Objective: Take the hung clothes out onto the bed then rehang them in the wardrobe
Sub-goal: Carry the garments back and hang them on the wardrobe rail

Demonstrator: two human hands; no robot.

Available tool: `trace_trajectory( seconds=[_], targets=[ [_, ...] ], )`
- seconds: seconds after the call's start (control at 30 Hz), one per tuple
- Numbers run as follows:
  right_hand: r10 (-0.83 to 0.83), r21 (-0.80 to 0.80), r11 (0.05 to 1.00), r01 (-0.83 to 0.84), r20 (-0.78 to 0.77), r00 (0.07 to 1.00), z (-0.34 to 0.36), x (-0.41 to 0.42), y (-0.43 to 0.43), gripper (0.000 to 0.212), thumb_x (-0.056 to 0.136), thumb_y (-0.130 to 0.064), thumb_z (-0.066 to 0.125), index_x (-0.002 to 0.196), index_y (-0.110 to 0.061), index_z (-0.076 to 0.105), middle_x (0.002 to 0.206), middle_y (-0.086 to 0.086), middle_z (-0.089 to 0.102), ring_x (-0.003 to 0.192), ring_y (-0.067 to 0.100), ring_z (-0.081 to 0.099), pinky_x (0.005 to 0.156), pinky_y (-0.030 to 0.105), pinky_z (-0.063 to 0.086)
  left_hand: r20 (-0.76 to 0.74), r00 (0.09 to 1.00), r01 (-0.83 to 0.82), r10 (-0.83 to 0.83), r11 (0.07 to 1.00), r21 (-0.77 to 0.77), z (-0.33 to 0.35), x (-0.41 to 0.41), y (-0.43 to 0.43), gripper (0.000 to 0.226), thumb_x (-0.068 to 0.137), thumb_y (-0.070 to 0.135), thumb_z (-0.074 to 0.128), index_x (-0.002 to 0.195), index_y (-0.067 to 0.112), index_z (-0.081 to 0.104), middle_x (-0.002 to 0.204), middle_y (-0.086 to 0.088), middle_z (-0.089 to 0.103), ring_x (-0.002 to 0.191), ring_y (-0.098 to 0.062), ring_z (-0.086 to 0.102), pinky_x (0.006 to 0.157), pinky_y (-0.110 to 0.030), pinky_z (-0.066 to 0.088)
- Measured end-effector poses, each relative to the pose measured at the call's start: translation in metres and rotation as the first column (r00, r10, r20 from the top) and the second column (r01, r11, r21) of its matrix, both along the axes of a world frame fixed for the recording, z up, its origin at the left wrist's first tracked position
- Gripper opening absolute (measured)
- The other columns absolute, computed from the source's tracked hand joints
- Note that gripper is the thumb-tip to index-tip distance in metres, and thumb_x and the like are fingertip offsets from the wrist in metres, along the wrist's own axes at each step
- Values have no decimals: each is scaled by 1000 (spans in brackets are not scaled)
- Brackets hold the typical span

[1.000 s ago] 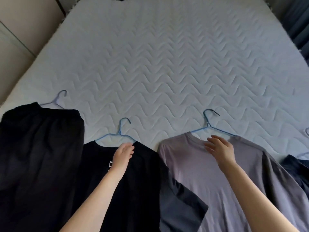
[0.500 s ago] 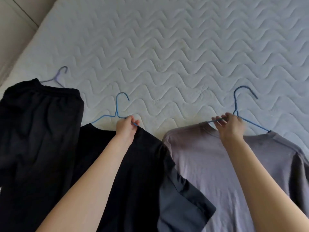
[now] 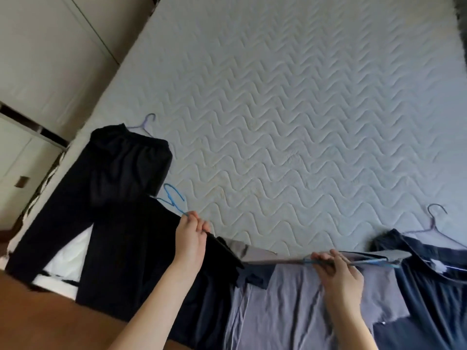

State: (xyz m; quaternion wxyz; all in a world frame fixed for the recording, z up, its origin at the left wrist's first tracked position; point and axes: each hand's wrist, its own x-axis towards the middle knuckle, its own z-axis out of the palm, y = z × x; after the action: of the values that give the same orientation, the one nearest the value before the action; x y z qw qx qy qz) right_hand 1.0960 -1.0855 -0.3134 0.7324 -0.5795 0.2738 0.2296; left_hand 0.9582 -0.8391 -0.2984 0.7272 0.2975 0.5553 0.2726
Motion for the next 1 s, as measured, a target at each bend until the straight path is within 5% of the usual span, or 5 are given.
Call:
trace_trajectory(
  seconds=[0.17,0.53,1.0],
  targets=[
    [22,-39,999,-21,27,999,72,-32,-30,19,100,-5,43,83,1,51,65,15,63,53,13,71,52,24,58,84,996,2,-8,998,66,77,-45,-53,33,105,8,28,75,12,42,58,5,30,57,-14,31,64,-26,31],
    [48,51,997,-65,276,960,191,-131,-72,22,101,-12,45,89,5,54,62,6,71,60,20,74,57,24,59,283,958,-24,-44,973,230,194,-129,-129,33,104,3,28,74,11,40,58,1,31,58,-16,29,62,-27,28],
    [202,22,966,-258,557,805,284,-359,-162,34,101,-16,49,93,15,61,80,23,72,75,30,74,65,27,60,352,888,167,-295,922,349,257,-405,-205,27,102,5,32,79,9,47,54,4,28,48,-9,23,46,-20,24]
  ],
)
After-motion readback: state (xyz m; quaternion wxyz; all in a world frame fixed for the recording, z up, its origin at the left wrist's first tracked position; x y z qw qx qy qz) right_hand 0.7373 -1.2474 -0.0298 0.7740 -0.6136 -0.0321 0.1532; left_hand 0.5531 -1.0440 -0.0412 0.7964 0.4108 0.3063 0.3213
